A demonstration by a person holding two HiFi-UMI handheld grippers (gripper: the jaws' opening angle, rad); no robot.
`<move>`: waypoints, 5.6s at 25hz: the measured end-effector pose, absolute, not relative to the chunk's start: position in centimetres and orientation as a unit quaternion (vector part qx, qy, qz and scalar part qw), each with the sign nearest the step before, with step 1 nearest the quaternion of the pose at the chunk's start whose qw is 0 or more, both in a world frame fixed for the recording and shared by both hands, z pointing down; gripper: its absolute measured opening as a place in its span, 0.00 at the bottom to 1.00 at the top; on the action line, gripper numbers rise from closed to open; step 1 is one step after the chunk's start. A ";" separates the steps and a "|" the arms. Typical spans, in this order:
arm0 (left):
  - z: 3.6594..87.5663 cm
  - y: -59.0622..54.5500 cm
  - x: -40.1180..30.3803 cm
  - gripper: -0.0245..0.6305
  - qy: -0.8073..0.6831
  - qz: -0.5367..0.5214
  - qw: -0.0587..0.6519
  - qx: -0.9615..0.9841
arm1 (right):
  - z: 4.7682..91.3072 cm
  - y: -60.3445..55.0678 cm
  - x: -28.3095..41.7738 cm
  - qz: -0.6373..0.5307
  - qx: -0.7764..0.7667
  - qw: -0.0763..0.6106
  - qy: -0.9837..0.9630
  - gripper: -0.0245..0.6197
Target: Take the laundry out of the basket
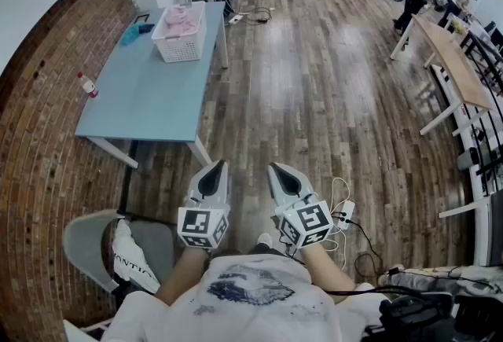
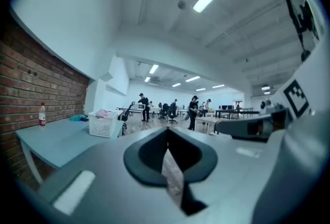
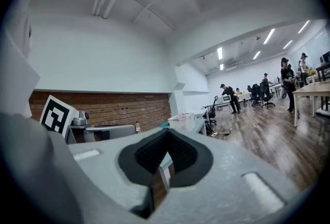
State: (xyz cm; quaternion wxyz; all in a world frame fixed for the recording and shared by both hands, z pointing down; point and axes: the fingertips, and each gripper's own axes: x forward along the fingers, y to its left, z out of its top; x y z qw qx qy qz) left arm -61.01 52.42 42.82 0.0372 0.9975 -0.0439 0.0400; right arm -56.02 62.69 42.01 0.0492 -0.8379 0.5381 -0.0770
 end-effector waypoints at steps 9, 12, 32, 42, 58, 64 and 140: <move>44.2 53.9 -53.5 0.02 -0.024 0.064 0.046 0.997 | 42.7 64.1 -49.4 -0.095 -0.835 0.069 0.538 0.03; 44.3 54.6 -51.9 0.02 -0.017 0.065 0.041 0.997 | 43.0 64.8 -48.1 -0.097 -0.837 0.065 0.535 0.03; 45.8 48.6 -43.6 0.02 -0.026 0.061 0.047 0.997 | 45.2 59.6 -39.6 -0.105 -0.826 0.084 0.548 0.03; 46.0 34.5 -28.6 0.02 -0.030 0.065 0.059 0.996 | 46.0 44.7 -25.2 -0.134 -0.817 0.076 0.556 0.03; 42.9 14.5 -16.8 0.02 -0.105 0.037 0.055 0.992 | 42.1 23.9 -11.6 -0.111 -0.774 0.046 0.622 0.03; 43.4 9.4 -14.7 0.02 -0.161 0.035 0.056 0.985 | 42.6 18.0 -8.6 -0.116 -0.735 0.044 0.667 0.03; 50.2 -24.8 -1.2 0.13 -0.535 0.115 0.188 0.816 | 44.3 -27.4 11.0 -0.192 -0.352 -0.012 0.916 0.03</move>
